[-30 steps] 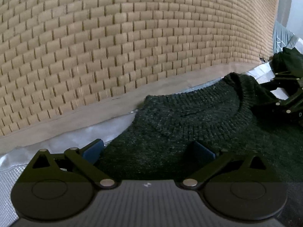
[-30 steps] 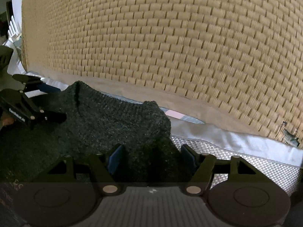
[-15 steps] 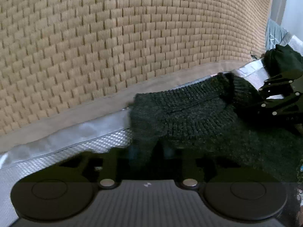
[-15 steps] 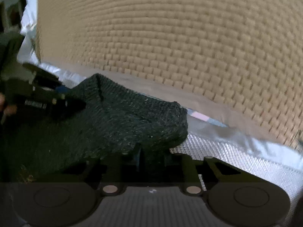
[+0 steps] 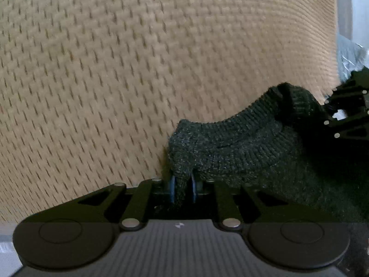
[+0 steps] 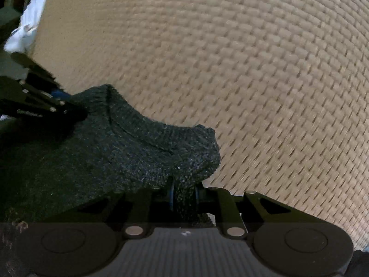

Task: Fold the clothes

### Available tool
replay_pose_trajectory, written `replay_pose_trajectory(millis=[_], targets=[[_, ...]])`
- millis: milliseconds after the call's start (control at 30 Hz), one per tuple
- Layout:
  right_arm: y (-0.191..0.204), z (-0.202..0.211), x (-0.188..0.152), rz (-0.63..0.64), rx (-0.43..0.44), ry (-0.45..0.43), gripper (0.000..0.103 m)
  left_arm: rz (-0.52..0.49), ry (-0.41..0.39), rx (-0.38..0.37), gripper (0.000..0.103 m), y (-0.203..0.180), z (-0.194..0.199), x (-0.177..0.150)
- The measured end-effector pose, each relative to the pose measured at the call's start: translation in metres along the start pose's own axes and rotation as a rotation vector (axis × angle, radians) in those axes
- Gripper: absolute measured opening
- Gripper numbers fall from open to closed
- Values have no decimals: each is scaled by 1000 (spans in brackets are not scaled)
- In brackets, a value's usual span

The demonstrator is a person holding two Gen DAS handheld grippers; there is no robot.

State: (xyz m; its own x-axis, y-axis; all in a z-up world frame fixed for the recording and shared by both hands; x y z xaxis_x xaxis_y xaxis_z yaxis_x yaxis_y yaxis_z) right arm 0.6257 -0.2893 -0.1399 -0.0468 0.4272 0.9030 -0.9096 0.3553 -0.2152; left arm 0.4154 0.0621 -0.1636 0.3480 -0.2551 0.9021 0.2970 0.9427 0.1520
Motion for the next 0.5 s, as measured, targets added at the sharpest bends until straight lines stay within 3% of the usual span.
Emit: replay_pose_trajectory(millis=[133, 233, 333, 367, 400, 500], targets=[[-6, -12, 0, -13, -15, 7, 17, 18, -17, 32, 16, 4, -12, 9], [-11, -21, 0, -23, -27, 13, 19, 11, 17, 50, 19, 2, -23, -1], [-10, -24, -9, -26, -42, 41, 23, -6, 25, 74, 36, 0, -25, -11], [-9, -22, -11, -16, -57, 38, 30, -4, 19, 80, 43, 1, -24, -13], [-9, -20, -13, -6, -72, 34, 41, 4, 6, 90, 57, 3, -21, -13], [-11, -7, -9, 9, -104, 1, 47, 71, -35, 85, 64, 13, -7, -9]])
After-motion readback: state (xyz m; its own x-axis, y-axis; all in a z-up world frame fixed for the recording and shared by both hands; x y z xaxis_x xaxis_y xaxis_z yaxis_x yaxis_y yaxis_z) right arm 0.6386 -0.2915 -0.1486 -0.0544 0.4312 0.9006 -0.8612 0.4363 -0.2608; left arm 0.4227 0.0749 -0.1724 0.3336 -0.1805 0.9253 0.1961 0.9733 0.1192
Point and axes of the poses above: each gripper's, at about its wrist camera, not at the fingertips, and z roughly against the way its jaws point, y to its left, x to its top, the point moved 6 cm from there along -z, roughly the way its jaws point, and after that the axes turned 15 degrees about -y, right-handed, at the moved point
